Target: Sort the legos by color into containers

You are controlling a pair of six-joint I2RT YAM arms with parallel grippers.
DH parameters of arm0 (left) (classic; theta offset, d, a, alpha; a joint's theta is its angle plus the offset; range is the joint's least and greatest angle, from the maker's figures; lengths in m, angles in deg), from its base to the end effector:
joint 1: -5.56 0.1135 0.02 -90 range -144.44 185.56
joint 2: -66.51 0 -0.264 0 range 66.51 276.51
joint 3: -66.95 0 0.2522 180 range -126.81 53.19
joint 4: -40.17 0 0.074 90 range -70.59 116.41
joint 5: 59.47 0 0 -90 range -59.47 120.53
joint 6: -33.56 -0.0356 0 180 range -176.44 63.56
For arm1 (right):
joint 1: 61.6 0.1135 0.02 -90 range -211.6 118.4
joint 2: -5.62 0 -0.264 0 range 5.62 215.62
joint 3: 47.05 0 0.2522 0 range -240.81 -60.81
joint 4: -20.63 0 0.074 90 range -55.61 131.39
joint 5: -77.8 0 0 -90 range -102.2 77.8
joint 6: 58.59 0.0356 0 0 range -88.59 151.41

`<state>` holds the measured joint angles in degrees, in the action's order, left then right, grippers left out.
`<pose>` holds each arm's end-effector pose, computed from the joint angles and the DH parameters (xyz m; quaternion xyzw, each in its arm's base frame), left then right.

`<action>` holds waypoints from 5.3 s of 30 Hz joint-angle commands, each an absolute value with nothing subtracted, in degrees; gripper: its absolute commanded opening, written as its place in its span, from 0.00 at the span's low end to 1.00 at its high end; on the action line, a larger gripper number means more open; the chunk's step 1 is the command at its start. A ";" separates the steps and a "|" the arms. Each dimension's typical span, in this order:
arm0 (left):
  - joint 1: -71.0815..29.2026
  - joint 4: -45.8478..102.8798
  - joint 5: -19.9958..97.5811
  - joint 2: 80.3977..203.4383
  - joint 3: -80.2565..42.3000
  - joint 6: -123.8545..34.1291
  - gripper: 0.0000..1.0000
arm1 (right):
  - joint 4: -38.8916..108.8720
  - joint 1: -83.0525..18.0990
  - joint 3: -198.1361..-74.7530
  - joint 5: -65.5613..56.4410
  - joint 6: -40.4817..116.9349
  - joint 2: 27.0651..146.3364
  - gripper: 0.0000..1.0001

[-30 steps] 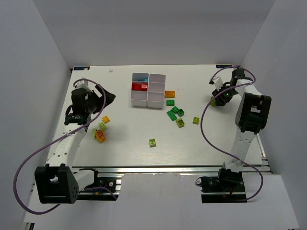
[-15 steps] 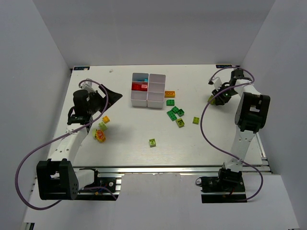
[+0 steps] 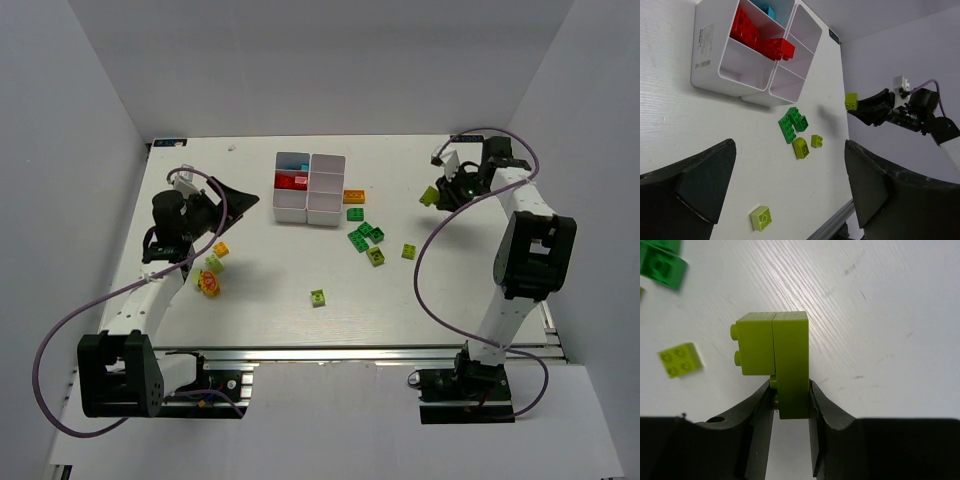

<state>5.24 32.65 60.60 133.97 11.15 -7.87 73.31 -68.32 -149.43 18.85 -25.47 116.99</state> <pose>0.2647 -0.0193 0.2719 -0.1845 0.7798 -0.4240 0.4219 0.4142 -0.0303 0.2280 -0.4553 0.8184 0.0963 0.3371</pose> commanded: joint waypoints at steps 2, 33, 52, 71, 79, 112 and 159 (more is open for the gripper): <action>5.47 36.78 64.45 133.84 12.85 -5.21 0.98 | 72.72 -64.60 -147.48 25.85 -21.94 110.74 0.00; -8.15 44.25 65.86 136.82 13.02 -3.01 0.94 | 55.67 -29.17 -151.34 13.03 5.83 105.55 0.00; -10.44 49.43 65.95 143.94 8.54 -1.87 0.87 | 54.08 -24.60 -150.81 11.44 7.24 105.37 0.00; -11.49 54.27 68.50 148.33 7.66 0.86 0.64 | 53.82 -22.32 -150.11 11.62 7.59 105.20 0.00; -11.58 56.82 69.55 149.57 7.58 1.83 0.25 | 54.00 -22.05 -149.58 12.23 7.77 105.11 0.00; -10.26 38.72 63.58 140.43 11.53 -8.63 0.04 | 59.89 -31.46 -159.78 4.68 -16.40 116.80 0.00; -12.36 26.88 56.65 153.07 -8.57 -16.79 0.07 | 59.88 -39.09 -165.94 16.70 -7.88 113.82 0.05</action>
